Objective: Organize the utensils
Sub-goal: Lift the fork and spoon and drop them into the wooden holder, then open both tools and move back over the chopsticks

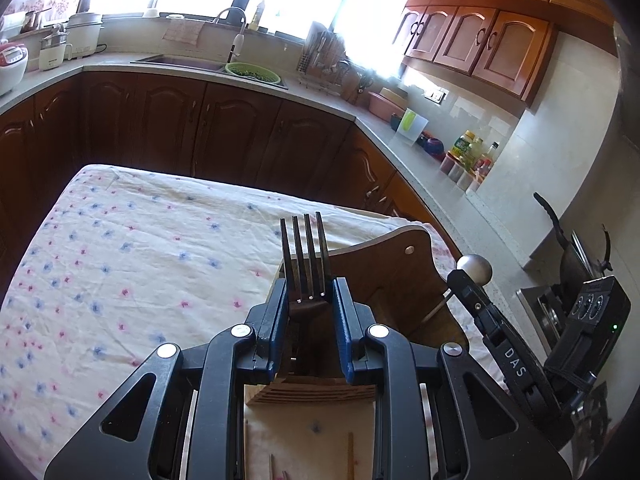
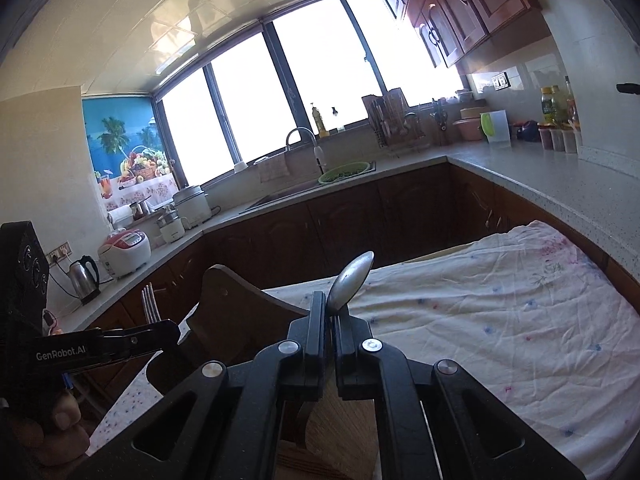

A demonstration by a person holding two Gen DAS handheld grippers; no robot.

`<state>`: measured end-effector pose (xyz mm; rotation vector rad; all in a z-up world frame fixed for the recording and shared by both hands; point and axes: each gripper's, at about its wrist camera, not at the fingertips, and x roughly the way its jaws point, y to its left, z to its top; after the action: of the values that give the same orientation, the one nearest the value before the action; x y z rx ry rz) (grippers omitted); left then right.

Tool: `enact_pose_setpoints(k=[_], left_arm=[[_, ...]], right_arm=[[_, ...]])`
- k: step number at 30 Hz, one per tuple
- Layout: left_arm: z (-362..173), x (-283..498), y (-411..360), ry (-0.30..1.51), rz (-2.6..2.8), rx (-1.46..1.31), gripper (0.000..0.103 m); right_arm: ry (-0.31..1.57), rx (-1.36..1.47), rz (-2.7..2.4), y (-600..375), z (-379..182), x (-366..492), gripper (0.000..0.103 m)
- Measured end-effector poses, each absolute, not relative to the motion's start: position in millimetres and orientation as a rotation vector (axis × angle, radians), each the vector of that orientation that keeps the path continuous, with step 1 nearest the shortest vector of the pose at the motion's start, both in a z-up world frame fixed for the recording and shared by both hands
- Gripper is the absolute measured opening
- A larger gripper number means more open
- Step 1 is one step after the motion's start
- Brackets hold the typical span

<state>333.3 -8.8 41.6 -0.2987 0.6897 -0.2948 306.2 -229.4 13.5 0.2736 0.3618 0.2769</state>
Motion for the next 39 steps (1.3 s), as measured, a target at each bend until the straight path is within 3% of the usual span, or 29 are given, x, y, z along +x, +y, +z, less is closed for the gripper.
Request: enact_pose_setpoints(k=[6, 12, 15, 19, 20, 22, 24, 27, 39], left_arm=[[42, 333, -10, 0.691, -0.291, -0.293, 0.021], [45, 329, -6, 0.695, -0.272, -0.297, 0.023], [45, 326, 0, 0.696, -0.260, -0.312, 0.029], [45, 317, 7, 0.697, -0.252, -0.333, 0.037], [46, 313, 10, 0.695, -0.250, -0.337, 0.043], [49, 303, 16, 0.681, -0.241, -0.349, 0.052], [51, 290, 23, 0.664, -0.229, -0.362, 0.065], [49, 266, 35, 0.641, -0.196, -0.368, 0.072], [4, 174, 55, 0.673, -0.136, -0.361, 0.073]], right_arm=[[0.390, 0.283, 0.285, -229, 15, 308, 0.003], [0.421, 0.340, 0.289, -235, 17, 311, 0.014], [0.414, 0.372, 0.270, -243, 20, 305, 0.033], [0.401, 0.434, 0.262, -256, 25, 293, 0.049], [0.398, 0.450, 0.264, -259, 26, 290, 0.053], [0.388, 0.480, 0.266, -265, 30, 280, 0.071], [0.373, 0.504, 0.270, -271, 32, 268, 0.081], [0.364, 0.527, 0.268, -278, 33, 245, 0.090], [0.438, 0.479, 0.203, -288, 3, 143, 0.093]])
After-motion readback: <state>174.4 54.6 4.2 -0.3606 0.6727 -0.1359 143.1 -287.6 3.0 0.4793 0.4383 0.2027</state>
